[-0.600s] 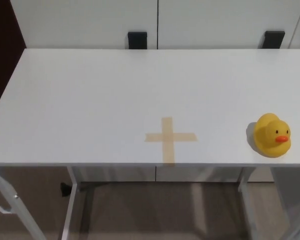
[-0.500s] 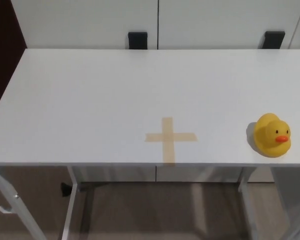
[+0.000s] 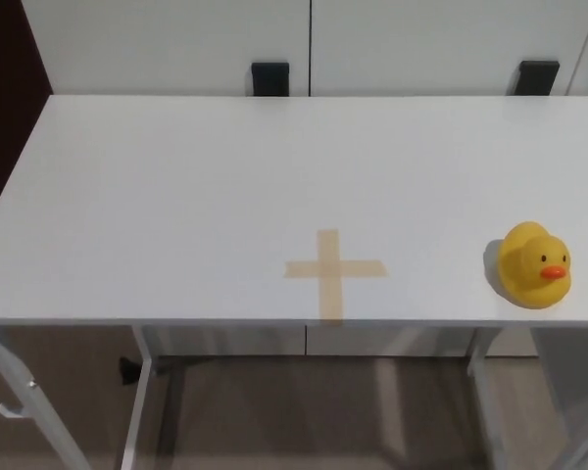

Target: The robot uses its right hand to push the yellow duck toy to the center of the white desk.

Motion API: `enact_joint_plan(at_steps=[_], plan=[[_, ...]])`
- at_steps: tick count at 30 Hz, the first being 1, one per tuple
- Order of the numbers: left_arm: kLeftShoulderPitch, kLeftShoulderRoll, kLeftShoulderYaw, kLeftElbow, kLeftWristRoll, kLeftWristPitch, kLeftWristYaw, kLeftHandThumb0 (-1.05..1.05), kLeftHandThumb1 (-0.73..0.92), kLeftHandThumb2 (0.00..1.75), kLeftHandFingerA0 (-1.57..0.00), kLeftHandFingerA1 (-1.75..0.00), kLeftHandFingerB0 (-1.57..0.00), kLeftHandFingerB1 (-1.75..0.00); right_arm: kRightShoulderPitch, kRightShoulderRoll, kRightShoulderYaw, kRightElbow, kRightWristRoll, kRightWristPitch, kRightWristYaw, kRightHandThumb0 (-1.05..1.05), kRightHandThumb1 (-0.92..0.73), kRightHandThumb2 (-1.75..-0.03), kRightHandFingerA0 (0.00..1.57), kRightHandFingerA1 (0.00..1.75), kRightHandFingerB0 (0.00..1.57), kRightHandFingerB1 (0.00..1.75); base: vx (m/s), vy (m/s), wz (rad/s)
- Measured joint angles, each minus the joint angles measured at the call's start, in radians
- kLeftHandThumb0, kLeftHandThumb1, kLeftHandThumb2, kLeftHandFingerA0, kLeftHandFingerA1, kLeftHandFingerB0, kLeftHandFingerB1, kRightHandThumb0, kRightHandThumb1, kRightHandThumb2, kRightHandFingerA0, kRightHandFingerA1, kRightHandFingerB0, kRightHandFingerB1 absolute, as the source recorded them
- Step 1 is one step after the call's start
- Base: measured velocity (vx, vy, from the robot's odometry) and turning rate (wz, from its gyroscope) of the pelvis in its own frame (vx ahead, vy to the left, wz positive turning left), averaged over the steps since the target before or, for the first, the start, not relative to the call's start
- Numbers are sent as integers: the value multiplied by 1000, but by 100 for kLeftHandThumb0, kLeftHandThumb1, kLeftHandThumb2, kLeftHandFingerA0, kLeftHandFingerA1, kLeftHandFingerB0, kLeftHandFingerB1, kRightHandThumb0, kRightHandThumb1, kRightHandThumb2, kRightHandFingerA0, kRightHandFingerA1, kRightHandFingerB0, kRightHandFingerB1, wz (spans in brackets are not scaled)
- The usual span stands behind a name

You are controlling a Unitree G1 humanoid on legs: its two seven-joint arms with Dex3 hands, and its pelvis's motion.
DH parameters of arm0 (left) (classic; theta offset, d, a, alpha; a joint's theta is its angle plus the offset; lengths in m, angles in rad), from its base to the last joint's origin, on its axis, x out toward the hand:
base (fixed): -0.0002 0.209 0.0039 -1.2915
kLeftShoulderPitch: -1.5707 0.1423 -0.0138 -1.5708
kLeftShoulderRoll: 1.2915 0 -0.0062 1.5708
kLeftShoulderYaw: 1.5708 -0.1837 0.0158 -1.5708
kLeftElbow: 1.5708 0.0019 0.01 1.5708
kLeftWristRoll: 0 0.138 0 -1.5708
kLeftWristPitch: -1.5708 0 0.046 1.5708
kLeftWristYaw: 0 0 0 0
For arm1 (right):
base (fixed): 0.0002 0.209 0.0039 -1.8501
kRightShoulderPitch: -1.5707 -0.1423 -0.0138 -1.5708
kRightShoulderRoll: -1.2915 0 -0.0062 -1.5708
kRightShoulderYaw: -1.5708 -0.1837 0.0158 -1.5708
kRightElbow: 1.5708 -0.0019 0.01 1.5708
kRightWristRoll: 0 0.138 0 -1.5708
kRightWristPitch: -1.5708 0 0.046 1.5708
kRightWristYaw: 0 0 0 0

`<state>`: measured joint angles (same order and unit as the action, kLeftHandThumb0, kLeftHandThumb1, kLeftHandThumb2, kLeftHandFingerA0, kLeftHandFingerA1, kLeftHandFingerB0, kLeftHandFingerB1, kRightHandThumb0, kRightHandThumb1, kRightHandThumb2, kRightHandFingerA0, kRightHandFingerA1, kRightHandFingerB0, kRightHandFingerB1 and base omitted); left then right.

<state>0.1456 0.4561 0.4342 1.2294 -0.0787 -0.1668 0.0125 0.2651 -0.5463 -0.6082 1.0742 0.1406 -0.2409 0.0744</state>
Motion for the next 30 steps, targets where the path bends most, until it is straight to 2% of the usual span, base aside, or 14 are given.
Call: enact_joint_plan(at_steps=[2, 3, 5, 6, 11, 13, 14, 15, 16, 21, 23, 24, 28, 30], plan=[[-15, 1, 10, -3, -9, 0, -5, 2, 36, 102, -118, -133, -112, -121, -22, -19, -51, -33, 33, 9, 7, -37, -51, -108, 0, 50, 0, 50, 0, 0, 0], [-19, 1, 12, -4, -11, 0, -7, 4, 31, 111, -122, -132, -113, -121, -27, -25, -65, -49, 41, 13, 8, -75, -88, -66, 13, 36, 12, 28, 0, 0, 0], [-41, 1, 16, -9, -18, 0, -16, 3, 31, 107, -126, -126, -119, -118, -48, -43, -112, -147, 75, 31, 12, -79, -87, -68, 9, 33, 13, 26, 0, 0, 0], [-45, 1, 17, -10, -20, 0, -19, 4, 38, 105, -120, -127, -113, -116, -53, -47, -119, -173, 81, 36, 11, -73, -70, -109, 5, 48, 0, 35, 0, 0, 0], [-75, 0, 24, -13, -26, 0, -40, 3, 36, 112, -124, -128, -115, -118, -188, -96, -161, -375, 131, 118, 1, -78, -91, -68, 16, 37, 11, 23, 0, 0, 0], [-78, -1, 27, -14, -28, 0, -48, 3, 34, 112, -117, -132, -112, -120, -259, -122, -162, -418, 144, 147, 0, -84, -69, -107, 22, 62, 14, 49, 0, 0, 0], [-78, -1, 27, -15, -29, 0, -51, 6, 31, 109, -116, -133, -110, -120, -289, -133, -159, -428, 147, 157, 0, -89, -87, -66, 27, 77, 19, 51, 0, 0, 0], [-77, -2, 28, -15, -30, 0, -53, 7, 28, 112, -121, -133, -112, -121, -320, -143, -155, -436, 149, 167, 0, -94, -62, -115, 51, 93, 28, 75, 0, 0, 0], [-77, -4, 30, -19, -33, 0, -60, 7, 28, 112, -121, -133, -112, -121, -396, -166, -142, -452, 156, 190, 1, -94, -62, -115, 51, 93, 28, 75, 0, 0, 0], [-74, -6, 38, -26, -45, 0, -67, 6, 34, 109, -118, -134, -110, -120, -566, -164, -43, -570, 161, 258, -2, -93, -72, -116, 27, 68, 18, 56, 0, 0, 0], [-72, -7, 39, -27, -47, -3, -69, 6, 36, 109, -123, -131, -113, -119, -629, -143, 20, -634, 159, 289, -6, -81, -92, -71, 17, 38, 13, 31, 0, 0, 0], [-70, -7, 38, -27, -48, -6, -69, 9, 34, 114, -124, -130, -115, -119, -647, -132, 46, -642, 155, 291, -5, -37, -50, -112, 0, 50, 0, 49, 0, 0, 0], [-66, -7, 25, -27, -47, -20, -69, 13, 29, 118, -121, -132, -113, -119, -702, -68, 165, -621, 127, 290, 12, -37, -48, -110, 1, 51, 0, 49, 0, 0, 0], [-63, -7, 22, -27, -47, -25, -69, 10, 34, 110, -122, -130, -116, -119, -715, -52, 191, -598, 120, 286, 24, -84, -92, -72, 20, 42, 14, 32, 0, 0, 0]])
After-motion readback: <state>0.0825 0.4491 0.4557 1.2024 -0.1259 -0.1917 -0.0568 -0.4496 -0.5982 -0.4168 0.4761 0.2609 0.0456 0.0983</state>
